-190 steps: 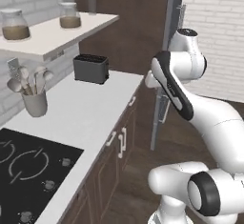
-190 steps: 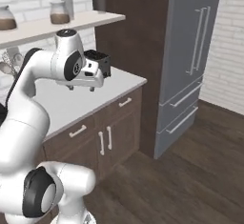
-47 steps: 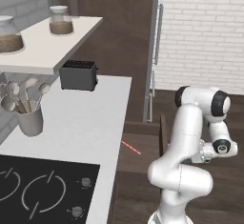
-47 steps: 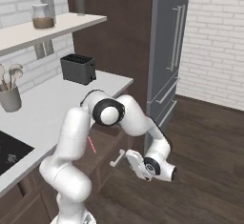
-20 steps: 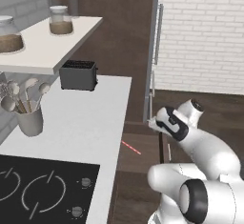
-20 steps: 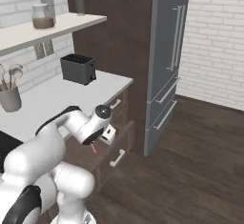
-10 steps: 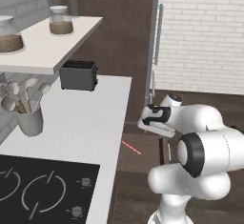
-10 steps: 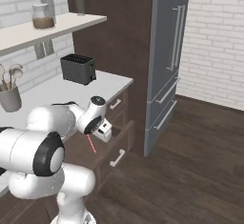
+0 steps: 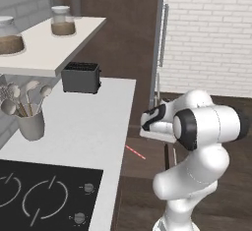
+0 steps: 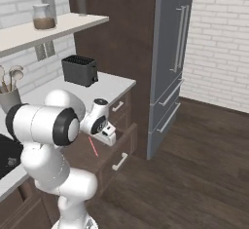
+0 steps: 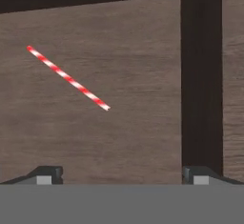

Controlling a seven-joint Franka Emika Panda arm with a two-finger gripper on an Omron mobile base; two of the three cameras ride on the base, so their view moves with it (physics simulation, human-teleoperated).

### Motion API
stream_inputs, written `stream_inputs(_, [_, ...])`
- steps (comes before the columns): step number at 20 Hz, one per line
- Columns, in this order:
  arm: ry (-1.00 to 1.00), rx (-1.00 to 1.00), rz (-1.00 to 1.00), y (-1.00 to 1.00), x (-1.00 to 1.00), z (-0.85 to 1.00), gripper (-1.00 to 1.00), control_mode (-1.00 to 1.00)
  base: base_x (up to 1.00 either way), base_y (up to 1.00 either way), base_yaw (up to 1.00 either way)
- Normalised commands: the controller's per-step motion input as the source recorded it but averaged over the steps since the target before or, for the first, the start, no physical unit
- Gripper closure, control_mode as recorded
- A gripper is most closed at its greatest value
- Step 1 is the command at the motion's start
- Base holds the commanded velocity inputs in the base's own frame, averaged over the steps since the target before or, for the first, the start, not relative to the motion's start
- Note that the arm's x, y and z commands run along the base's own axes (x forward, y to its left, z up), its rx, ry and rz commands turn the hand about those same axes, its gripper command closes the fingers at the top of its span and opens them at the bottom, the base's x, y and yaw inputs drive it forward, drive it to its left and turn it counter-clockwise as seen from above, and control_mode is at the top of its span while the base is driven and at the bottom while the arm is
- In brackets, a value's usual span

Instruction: Take a straw from the drawer in front and place it inside the glass cup on the dining counter.

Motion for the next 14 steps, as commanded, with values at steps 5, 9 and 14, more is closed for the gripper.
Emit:
stream_inputs(5, [0.0, -0.1, 0.0, 0.0, 0.0, -0.52, -1.0, -1.0, 0.0, 0.0, 0.0])
stream_inputs(9, [0.0, -0.06, 0.0, -0.03, 0.0, -0.47, -1.0, -1.0, 0.0, 0.0, 0.0])
stream_inputs(14, [0.0, -0.02, 0.0, -0.31, 0.0, -0.41, -1.0, -1.0, 0.0, 0.0, 0.0])
